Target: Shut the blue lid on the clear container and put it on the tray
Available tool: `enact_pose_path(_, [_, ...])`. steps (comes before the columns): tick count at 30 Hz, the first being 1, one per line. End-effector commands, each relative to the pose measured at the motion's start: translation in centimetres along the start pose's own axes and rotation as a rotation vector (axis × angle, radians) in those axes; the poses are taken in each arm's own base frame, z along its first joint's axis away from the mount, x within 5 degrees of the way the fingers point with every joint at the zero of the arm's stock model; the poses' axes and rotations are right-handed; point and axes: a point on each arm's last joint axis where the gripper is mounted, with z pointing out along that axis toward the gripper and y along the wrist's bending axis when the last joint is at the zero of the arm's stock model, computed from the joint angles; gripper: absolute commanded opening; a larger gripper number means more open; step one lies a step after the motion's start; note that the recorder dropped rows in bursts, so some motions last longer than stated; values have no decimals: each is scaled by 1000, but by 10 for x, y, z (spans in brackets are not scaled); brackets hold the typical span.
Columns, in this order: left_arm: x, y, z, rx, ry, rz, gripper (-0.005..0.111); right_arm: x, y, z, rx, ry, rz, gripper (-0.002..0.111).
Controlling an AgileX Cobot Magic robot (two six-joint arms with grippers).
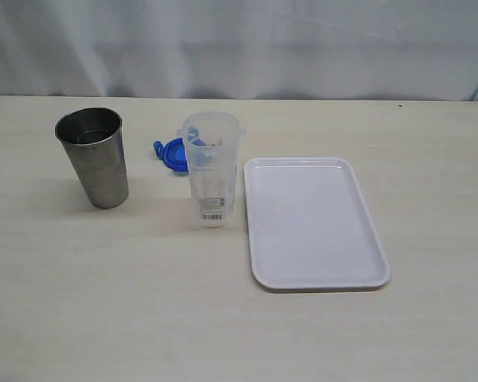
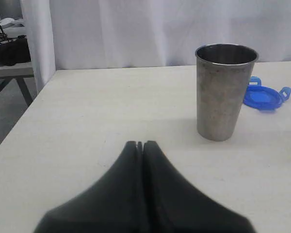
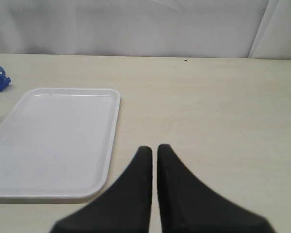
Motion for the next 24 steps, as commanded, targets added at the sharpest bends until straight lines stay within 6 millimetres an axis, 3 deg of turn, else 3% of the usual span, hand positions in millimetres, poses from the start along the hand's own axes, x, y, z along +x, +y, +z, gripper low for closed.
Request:
enact_pose_path(1, [-6, 0, 0, -2, -73, -10, 0, 0, 0, 0, -1, -12, -10, 5])
enact_pose_path(8, [-22, 2, -3, -22, -256, -14, 0, 0, 0, 0, -1, -12, -10, 5])
enact_pose_path(15, [-42, 8, -11, 6, -499, -385, 0, 0, 0, 0, -1, -12, -10, 5])
enact_pose_path(22, [-62, 6, -24, 26, -737, -262, 0, 0, 0, 0, -1, -12, -10, 5])
enact_pose_path(24, [-71, 4, -25, 72, -766, -275, 5, 0, 0, 0, -1, -12, -10, 5])
